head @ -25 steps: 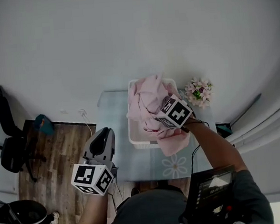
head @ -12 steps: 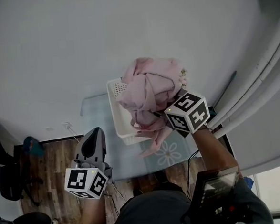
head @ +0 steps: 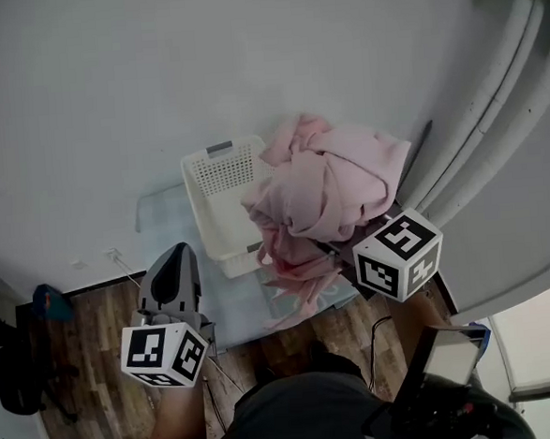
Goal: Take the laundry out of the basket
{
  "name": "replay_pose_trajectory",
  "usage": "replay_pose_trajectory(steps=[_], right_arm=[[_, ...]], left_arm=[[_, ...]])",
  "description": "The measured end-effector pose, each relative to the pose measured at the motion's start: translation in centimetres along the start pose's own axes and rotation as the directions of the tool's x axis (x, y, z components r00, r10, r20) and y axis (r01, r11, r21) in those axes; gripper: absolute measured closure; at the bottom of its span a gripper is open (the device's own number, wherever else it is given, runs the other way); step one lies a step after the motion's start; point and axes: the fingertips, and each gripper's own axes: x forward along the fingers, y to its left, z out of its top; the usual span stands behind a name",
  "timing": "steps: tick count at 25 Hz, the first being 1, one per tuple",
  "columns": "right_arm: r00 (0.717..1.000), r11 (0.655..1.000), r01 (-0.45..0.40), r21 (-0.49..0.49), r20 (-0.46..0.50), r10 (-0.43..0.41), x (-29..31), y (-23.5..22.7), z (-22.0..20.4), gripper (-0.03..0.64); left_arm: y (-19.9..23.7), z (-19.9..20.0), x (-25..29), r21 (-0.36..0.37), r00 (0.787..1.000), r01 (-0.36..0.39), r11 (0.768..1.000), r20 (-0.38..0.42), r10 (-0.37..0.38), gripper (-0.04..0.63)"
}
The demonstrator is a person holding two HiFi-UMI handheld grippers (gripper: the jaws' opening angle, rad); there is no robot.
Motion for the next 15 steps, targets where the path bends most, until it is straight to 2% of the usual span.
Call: replay_pose_trajectory(steps=[6, 15], right_arm=[[0.998, 0.999, 0.027, 0.035, 0.052, -0.029, -6.0, 0.0, -0.9, 0.311], [0.999, 0.998, -0.006, 0.058, 0.046, 0.003, -7.2, -1.5, -3.4, 0.31]], left_arm=[[-4.4, 1.2, -1.7, 0.045, 0.999, -0.036, 0.998, 0.005, 0.036, 0.586], [-7.5, 0.3, -0.7, 0.074, 0.99, -0.138, 0.988, -0.003, 0.139, 0.586]])
